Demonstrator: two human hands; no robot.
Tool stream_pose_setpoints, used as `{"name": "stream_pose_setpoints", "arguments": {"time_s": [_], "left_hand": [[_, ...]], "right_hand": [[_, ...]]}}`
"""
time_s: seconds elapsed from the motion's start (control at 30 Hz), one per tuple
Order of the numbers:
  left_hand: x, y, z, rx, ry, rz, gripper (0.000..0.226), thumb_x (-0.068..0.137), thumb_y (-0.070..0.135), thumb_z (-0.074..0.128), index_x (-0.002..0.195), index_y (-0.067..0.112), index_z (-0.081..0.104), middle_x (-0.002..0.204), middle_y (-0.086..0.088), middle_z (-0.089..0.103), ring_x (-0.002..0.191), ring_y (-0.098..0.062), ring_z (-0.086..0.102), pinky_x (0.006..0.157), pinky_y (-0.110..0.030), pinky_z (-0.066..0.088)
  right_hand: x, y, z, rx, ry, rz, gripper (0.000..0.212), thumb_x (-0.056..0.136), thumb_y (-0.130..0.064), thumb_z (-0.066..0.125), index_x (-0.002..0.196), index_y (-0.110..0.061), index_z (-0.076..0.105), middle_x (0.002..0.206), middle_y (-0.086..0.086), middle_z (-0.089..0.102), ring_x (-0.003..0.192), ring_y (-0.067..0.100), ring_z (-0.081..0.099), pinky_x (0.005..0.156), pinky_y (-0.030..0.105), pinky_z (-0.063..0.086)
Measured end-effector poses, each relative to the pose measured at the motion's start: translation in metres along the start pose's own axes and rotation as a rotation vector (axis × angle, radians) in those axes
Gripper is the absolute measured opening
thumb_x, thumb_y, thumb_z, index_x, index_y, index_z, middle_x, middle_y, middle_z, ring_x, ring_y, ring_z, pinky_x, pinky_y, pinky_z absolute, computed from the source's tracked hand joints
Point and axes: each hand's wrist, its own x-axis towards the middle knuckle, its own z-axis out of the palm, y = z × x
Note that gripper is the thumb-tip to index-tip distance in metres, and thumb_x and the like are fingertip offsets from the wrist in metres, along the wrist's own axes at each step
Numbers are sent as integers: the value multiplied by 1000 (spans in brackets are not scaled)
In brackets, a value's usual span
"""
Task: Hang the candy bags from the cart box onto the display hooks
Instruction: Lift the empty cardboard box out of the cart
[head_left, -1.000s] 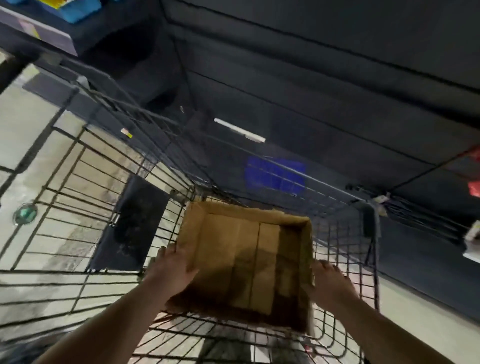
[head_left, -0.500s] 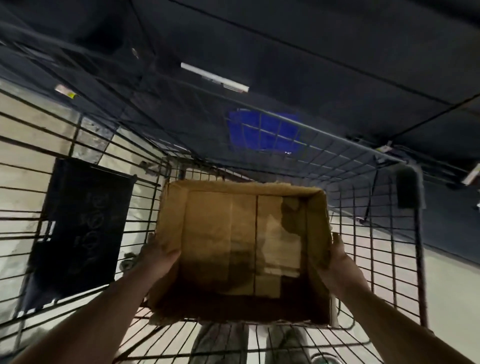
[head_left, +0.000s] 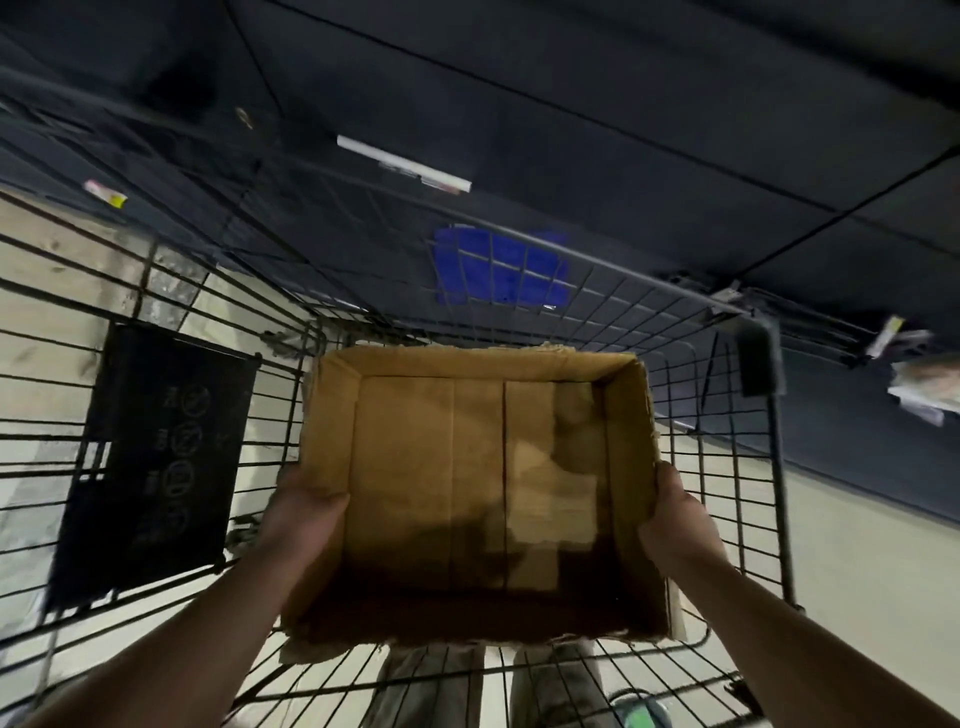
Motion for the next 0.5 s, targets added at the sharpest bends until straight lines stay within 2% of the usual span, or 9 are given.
{"name": "stream_pose_setpoints", "arguments": {"time_s": [0.13,0.27,0.33,0.43,0.5], "left_hand": [[-32,20,-23,-7,54,76,60,84,25,70,136,11,42,121,-19,60,106,-39,58,79,-36,43],[-63,41,-49,-24,81,192,56,87,26,64,137,13,41,120,-16,59,90,-29,53,71,-34,40],[-79,51,-62,-26,98,262,56,88,26,63,137,13,40,120,-16,59,93,-31,54,71,-34,40],[-102,64,-79,-34,132,356,59,88,29,63,140,13,39,123,-17,58,106,-37,57,76,-36,43],[-120,74,-89,-45,157,399,61,87,32,64,140,13,40,123,-17,58,108,-38,57,76,-37,43]], "right_hand": [[-29,3,-29,67,37,-1,46,89,3,37,131,-16,35,83,5,56,72,25,55,60,30,43],[-60,2,-63,84,124,-43,47,90,1,36,133,-17,33,82,2,52,73,24,57,62,34,47],[-75,4,-81,73,168,-57,45,89,-1,39,130,-16,35,82,0,50,74,23,53,66,33,45],[-95,7,-106,66,226,-89,42,88,-5,42,128,-15,36,96,9,59,80,27,56,68,33,45],[-109,12,-122,75,259,-119,41,88,-6,42,127,-15,36,95,8,58,80,28,56,69,34,46]]}}
